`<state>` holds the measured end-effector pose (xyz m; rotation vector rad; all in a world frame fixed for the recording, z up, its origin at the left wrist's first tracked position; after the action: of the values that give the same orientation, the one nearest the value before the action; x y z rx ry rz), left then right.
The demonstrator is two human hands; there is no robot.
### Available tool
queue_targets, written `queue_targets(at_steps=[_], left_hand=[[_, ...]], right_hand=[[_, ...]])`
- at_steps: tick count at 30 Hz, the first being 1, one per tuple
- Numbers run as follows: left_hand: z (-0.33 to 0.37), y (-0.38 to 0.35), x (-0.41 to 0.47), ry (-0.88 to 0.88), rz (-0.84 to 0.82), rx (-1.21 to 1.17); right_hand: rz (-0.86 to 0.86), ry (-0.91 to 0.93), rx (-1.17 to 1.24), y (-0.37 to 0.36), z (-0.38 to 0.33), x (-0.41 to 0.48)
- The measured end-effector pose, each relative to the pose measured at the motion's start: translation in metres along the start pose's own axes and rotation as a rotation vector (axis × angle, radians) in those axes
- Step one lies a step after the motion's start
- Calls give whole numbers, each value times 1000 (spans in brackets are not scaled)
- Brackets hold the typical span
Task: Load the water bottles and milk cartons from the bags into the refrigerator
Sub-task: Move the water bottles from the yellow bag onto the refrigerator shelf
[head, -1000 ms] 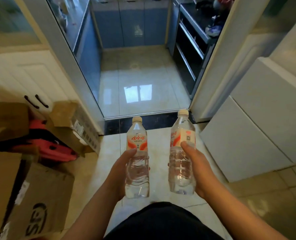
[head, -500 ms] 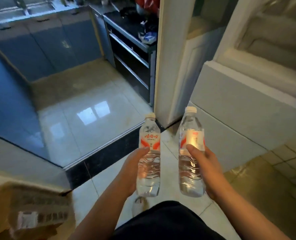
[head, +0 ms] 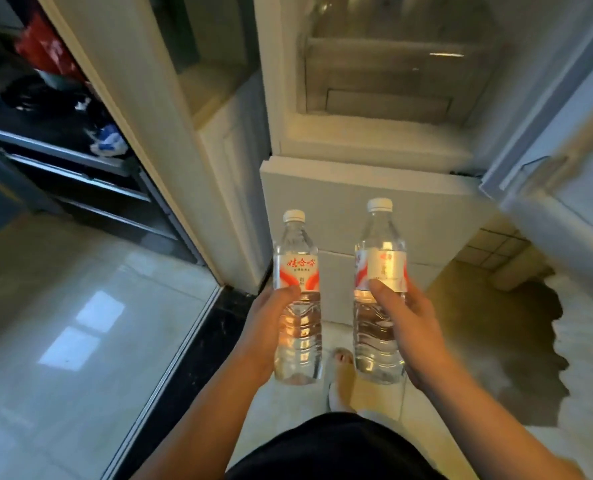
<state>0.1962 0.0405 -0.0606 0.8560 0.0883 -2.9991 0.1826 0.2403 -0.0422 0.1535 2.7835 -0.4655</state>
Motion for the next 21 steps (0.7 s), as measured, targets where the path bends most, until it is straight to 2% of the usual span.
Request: queue_targets(at_steps=[7, 14, 21], left_hand=[[99, -39, 95, -221, 78, 129], [208, -83, 152, -592, 105, 168], [307, -106, 186, -900, 93, 219]], right_hand=[[-33, 188, -2, -10, -71, 104], [-83, 410, 2, -23, -153, 198], [-130, 687, 83, -54, -228, 256]])
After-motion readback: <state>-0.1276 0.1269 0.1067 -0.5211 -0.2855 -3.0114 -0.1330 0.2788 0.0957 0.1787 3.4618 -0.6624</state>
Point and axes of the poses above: each hand's wrist, its own x-axis towards the middle knuckle, its own y-axis out of the back of the hand, z = x × y, the point moved 1 cm from there along x, towards the middle knuckle, and after that the axes turned 15 degrees about x, right-handed, at the moved point
